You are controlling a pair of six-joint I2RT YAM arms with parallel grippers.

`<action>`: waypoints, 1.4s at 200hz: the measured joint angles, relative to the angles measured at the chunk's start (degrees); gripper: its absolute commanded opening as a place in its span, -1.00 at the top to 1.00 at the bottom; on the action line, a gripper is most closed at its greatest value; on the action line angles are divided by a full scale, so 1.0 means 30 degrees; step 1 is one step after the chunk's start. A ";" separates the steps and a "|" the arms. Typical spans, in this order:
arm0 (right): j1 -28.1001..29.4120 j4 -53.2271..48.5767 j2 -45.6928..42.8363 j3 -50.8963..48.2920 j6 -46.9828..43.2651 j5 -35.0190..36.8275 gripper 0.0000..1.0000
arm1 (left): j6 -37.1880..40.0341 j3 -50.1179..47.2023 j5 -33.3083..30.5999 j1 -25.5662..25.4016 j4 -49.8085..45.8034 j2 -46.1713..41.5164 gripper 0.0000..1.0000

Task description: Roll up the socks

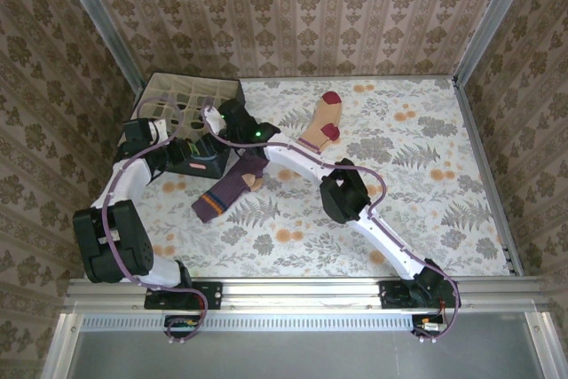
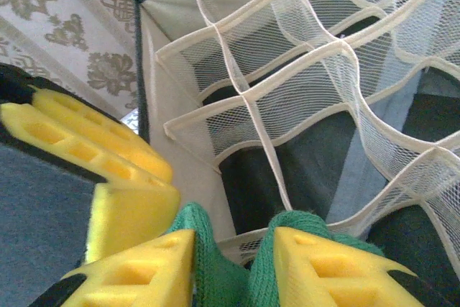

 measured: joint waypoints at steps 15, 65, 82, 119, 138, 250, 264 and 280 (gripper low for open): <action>0.0007 -0.0328 0.0073 0.0226 -0.0007 0.0794 0.44 | 0.0000 0.0000 0.0058 0.0000 -0.0007 0.0000 0.52; -0.0066 -0.0954 0.0386 0.1049 0.0211 0.2936 0.35 | 0.0007 0.0000 0.0138 0.0000 -0.0022 0.0000 0.45; -0.0168 -0.1100 0.0393 0.1188 0.0364 0.2914 0.23 | 0.0102 0.0000 0.0146 0.0000 -0.0262 -0.0007 0.35; -0.0459 -0.1275 0.0262 0.1275 0.0685 0.2725 0.06 | 0.0357 0.0495 0.0226 0.0029 -0.1479 -0.0189 0.30; -0.0590 -0.1639 -0.0138 0.1275 0.0809 0.2455 0.04 | 0.0444 0.0962 0.0342 0.0153 -0.2004 -0.0860 0.29; -0.2863 -0.3861 -0.9726 -0.7992 0.1180 0.3111 0.00 | 0.0262 -0.2463 -0.0131 -0.2368 -0.3082 -0.5246 0.39; -0.3279 -0.3657 -1.0397 -1.0557 0.1209 0.3585 0.01 | 0.0138 -0.3045 -0.0685 -0.3818 -0.3009 -0.5180 0.39; -0.3759 -0.3694 -1.0557 -1.2961 0.1122 0.4131 0.03 | 0.0131 -0.3344 -0.1370 -0.5931 -0.2696 -0.4801 0.38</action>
